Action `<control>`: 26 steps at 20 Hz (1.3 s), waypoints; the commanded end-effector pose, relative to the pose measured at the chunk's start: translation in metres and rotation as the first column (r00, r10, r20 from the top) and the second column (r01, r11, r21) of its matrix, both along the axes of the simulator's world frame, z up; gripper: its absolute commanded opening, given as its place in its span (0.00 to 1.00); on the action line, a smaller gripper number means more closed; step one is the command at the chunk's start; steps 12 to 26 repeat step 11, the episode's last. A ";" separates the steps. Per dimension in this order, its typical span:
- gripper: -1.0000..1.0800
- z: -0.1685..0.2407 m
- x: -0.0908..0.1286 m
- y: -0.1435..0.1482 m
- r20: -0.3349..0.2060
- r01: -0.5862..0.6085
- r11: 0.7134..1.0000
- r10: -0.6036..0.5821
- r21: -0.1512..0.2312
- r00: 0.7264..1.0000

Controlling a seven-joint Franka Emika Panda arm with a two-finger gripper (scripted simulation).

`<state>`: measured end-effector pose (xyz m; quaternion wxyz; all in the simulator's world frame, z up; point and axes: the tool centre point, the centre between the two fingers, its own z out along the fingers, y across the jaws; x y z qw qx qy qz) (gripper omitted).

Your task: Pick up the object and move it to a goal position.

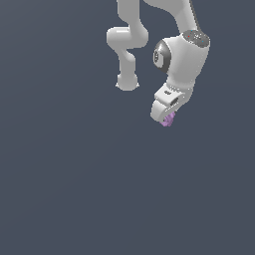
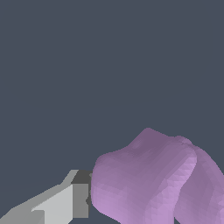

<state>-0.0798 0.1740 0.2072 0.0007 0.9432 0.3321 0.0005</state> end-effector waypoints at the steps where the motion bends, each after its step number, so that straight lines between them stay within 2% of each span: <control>1: 0.00 0.012 0.001 0.018 -0.001 0.002 1.000 -0.002 0.000 1.000; 8: 0.00 0.027 0.005 0.042 -0.001 0.002 1.000 -0.002 0.001 1.000; 26: 0.00 0.028 0.005 0.043 -0.001 0.002 1.000 -0.002 0.001 1.000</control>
